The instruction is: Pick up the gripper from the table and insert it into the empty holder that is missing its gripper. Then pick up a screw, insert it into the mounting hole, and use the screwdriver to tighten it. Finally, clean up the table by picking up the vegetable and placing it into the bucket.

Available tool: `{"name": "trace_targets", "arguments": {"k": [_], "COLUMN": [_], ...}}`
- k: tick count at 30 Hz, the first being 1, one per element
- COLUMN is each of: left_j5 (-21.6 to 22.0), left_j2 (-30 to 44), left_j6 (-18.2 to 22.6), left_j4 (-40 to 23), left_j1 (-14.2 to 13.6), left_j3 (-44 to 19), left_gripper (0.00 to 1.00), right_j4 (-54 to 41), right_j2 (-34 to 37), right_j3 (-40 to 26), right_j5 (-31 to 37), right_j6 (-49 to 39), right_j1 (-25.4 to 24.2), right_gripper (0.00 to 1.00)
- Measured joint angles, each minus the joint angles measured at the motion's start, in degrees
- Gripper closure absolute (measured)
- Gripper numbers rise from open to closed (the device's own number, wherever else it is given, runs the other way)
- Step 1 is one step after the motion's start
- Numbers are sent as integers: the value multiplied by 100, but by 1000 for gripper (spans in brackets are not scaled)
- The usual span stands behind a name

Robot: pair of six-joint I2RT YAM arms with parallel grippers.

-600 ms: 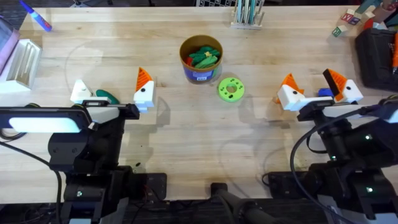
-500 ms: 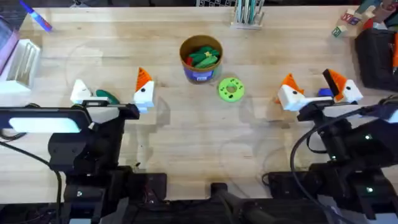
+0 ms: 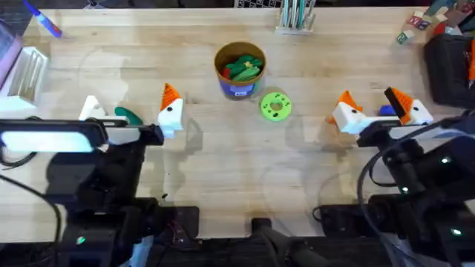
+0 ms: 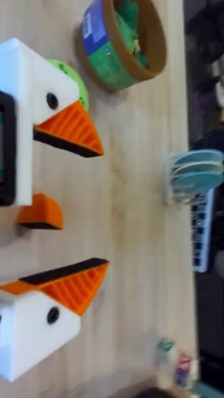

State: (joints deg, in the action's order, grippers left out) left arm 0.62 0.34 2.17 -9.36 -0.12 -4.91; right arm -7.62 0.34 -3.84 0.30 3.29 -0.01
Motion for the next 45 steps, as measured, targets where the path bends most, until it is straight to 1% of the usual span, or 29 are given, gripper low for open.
{"name": "trace_targets", "arguments": {"k": [3, 6, 9, 11, 12, 15, 18, 21, 23, 24, 25, 27, 28, 29, 30, 32, 34, 35, 37, 42, 45], "left_j5": [210, 368, 394, 348, 319, 199, 83, 8, -18, -40, -55, -63, -69, -79, -80, -179, -388, -507, -821, -1876, -2246], "left_j2": [285, 927, 1839, 2583, 2964, 3903, 4637, 5050, 5193, 5232, 5247, 5245, 5245, 5242, 5241, 5205, 5121, 5067, 4932, 4618, 4532], "left_j6": [50, 47, -103, -178, -209, -264, -311, -485, -568, -618, -604, -577, -561, -545, -505, -514, -516, -528, -522, -519, -518], "left_j4": [-1068, -2112, -3266, -3905, -4100, -4210, -4199, -4195, -4190, -4188, -4185, -4182, -4177, -4161, -4136, -4016, -3748, -3580, -3162, -2134, -1847], "left_j1": [0, 0, 0, 0, 0, 0, 0, 0, 0, 0, 0, 0, -1, -1, -2, -7, -28, -59, -169, -509, -618], "left_j3": [-845, -1919, -2872, -3379, -3582, -3994, -4208, -4256, -4274, -4279, -4283, -4292, -4301, -4305, -4305, -4305, -4305, -4305, -4305, -4327, -4376], "left_gripper": [15, 15, 15, 15, 15, 15, 15, 15, 15, 56, 186, 485, 660, 813, 759, 431, 126, 47, 17, 13, 13], "right_j4": [-1110, -1917, -2417, -2706, -2833, -2955, -2969, -2966, -2968, -2968, -2968, -2968, -2971, -2976, -2987, -3055, -3151, -3206, -3307, -3653, -3948], "right_j2": [235, 653, 1174, 1512, 1686, 2097, 2291, 2325, 2325, 2325, 2325, 2325, 2325, 2325, 2325, 2325, 2325, 2325, 2325, 2325, 2325], "right_j3": [-703, -1646, -2577, -3062, -3265, -3586, -3619, -3619, -3619, -3619, -3619, -3619, -3619, -3619, -3619, -3619, -3619, -3619, -3619, -3619, -3619], "right_j5": [226, 529, 734, 799, 827, 892, 916, 923, 935, 935, 935, 937, 936, 938, 936, 938, 938, 937, 936, 938, 938], "right_j6": [119, 109, -67, -224, -318, -576, -810, -980, -1042, -1064, -1086, -1108, -1115, -1126, -1128, -1128, -1130, -1130, -1132, -1148, -1148], "right_j1": [0, 0, 0, 0, 0, 0, 0, 0, 0, 0, 0, 0, 0, 0, 0, 0, 0, 0, 0, 0, 0], "right_gripper": [10, 11, 11, 10, 10, 10, 10, 10, 10, 10, 11, 10, 10, 10, 10, 10, 10, 10, 10, 10, 10]}}
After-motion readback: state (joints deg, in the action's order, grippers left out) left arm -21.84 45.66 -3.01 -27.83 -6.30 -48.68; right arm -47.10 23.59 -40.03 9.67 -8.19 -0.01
